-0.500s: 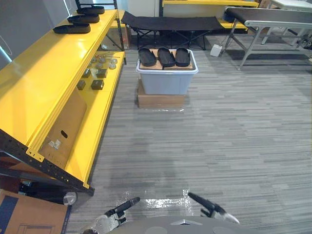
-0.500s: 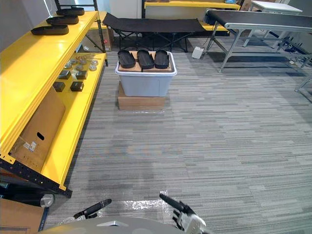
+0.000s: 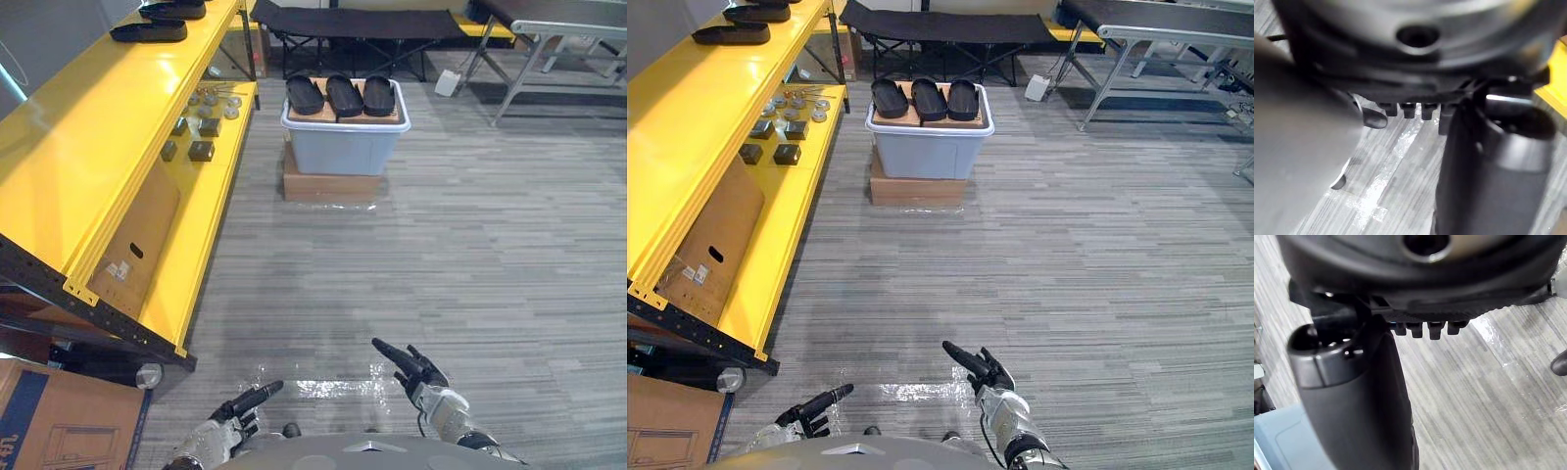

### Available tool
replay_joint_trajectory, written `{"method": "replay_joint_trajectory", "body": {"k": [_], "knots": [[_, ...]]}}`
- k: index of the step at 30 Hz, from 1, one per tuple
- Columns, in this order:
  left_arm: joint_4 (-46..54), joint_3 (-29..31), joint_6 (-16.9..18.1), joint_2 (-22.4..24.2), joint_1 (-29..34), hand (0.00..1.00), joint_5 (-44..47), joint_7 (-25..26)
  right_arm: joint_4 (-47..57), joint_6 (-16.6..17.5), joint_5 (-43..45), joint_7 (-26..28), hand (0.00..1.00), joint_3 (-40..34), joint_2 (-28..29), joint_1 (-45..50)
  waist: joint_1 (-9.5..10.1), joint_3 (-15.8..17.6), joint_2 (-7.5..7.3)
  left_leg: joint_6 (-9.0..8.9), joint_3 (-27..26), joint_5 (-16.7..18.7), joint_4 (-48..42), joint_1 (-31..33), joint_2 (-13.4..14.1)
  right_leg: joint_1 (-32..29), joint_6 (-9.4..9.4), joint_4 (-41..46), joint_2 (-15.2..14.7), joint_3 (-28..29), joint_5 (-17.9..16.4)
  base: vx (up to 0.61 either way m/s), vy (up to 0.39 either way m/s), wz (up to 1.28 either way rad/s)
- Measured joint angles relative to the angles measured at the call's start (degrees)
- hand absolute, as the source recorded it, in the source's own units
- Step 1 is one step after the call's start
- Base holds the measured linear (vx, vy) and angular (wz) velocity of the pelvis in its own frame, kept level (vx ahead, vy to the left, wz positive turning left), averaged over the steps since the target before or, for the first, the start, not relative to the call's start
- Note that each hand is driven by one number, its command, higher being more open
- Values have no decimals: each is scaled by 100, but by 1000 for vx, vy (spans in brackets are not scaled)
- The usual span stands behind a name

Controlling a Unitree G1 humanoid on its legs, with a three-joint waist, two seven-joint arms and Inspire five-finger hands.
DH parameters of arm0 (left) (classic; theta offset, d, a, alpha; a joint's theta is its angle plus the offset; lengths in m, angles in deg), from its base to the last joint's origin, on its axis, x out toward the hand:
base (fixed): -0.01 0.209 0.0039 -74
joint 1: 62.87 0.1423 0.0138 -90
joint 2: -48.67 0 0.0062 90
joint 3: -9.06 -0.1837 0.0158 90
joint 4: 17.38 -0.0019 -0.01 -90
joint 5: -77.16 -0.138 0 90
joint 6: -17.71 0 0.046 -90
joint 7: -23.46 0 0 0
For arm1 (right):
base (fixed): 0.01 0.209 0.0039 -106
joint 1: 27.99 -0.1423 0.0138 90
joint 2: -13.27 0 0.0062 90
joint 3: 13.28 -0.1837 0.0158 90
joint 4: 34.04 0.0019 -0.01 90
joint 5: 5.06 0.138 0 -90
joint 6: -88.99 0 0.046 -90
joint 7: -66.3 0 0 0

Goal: Walk over and take three plastic housings, then place them on the shelf

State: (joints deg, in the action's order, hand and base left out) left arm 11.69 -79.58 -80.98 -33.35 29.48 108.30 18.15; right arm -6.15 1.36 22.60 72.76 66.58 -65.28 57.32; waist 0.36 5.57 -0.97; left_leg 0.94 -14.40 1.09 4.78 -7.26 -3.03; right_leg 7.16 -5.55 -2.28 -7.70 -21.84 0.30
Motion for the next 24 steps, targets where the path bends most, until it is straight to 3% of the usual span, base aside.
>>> {"method": "replay_joint_trajectory", "body": {"k": [6, 11, 16, 18, 19, 20, 22, 24], "knots": [[1479, -1, 117, 299, 294, 100, 228, 186, 882, 445, 834, -77, 100, 128, 111, 353, -39, 40, 43, 2, -3, -2, -1, 56, -22, 1, 5, -93, -7, 9, 83, -17, 1, -1], [1502, -128, 132, 364, 277, 100, -501, 280, 906, 548, 869, -70, 100, 122, 179, 530, -59, 40, 38, 2, -17, -1, 0, 47, -19, -1, 5, -89, -6, 32, 83, -39, -4, -2], [1550, -285, 241, 323, 510, 100, -486, 381, 906, 687, 760, -91, 100, 165, 202, 604, -31, 46, 58, 46, -125, 28, 1, 40, -17, -119, 30, 46, -20, 178, 60, -48, 6, -11], [1558, -301, 244, 324, 536, 100, -509, 386, 923, 847, 643, -122, 100, 179, 204, 584, -15, 52, 83, 144, -154, 98, 1, 46, -23, -349, 51, 523, -99, 231, -162, -53, 46, -15], [1602, -370, 245, 309, 548, 100, -578, 381, 986, 886, 646, -214, 100, 181, 205, 601, -26, 65, 67, 240, -149, 138, 2, 47, -44, -604, 29, 1113, -214, 274, -399, -43, 81, 2], [1622, -402, 254, 311, 544, 100, -712, 380, 1080, 928, 648, -305, 100, 186, 201, 619, -30, 146, 82, 330, -132, 188, -36, 32, -38, -952, 130, 1963, -344, 340, -531, -38, 84, 4], [1682, -510, 275, 251, 476, 100, -755, 384, 1196, 977, 652, -343, 100, 197, 211, 641, -68, 343, 53, 536, -47, 347, -270, -44, -29, -1629, 187, 3471, -583, 455, -593, 4, 61, 17], [1696, -539, 278, 182, 459, 100, -762, 414, 1217, 977, 651, -327, 100, 279, 216, 798, -115, 436, -12, 532, 10, 578, -604, -31, 29, -1902, 202, 3593, -644, 510, -729, 91, 47, 25]]}}
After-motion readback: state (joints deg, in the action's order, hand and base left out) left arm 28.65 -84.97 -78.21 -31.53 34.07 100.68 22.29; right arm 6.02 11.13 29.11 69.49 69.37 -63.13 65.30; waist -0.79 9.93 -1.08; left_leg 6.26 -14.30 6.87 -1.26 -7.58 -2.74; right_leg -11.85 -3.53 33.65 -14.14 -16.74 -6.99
